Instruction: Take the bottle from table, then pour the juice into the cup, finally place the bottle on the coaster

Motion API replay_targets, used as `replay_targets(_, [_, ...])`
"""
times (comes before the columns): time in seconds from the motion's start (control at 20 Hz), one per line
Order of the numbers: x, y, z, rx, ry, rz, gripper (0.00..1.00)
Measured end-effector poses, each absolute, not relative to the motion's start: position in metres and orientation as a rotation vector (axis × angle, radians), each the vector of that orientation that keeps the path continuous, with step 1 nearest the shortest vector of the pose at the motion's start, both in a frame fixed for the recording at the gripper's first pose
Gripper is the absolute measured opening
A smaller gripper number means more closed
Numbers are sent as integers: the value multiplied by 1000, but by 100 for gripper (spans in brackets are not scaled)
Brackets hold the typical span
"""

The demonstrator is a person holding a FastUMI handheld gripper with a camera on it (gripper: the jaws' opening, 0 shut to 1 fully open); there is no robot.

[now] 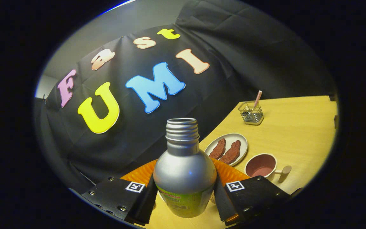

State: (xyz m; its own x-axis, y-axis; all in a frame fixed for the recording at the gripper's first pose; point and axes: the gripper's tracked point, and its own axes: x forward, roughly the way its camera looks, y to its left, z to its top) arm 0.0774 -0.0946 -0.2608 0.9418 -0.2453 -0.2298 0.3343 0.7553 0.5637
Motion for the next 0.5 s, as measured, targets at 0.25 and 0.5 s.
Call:
replay_targets(0.25, [83, -77, -236, 354, 131, -246, 78])
replay_targets(0.5, [94, -47, -201, -2, 132, -176, 78])
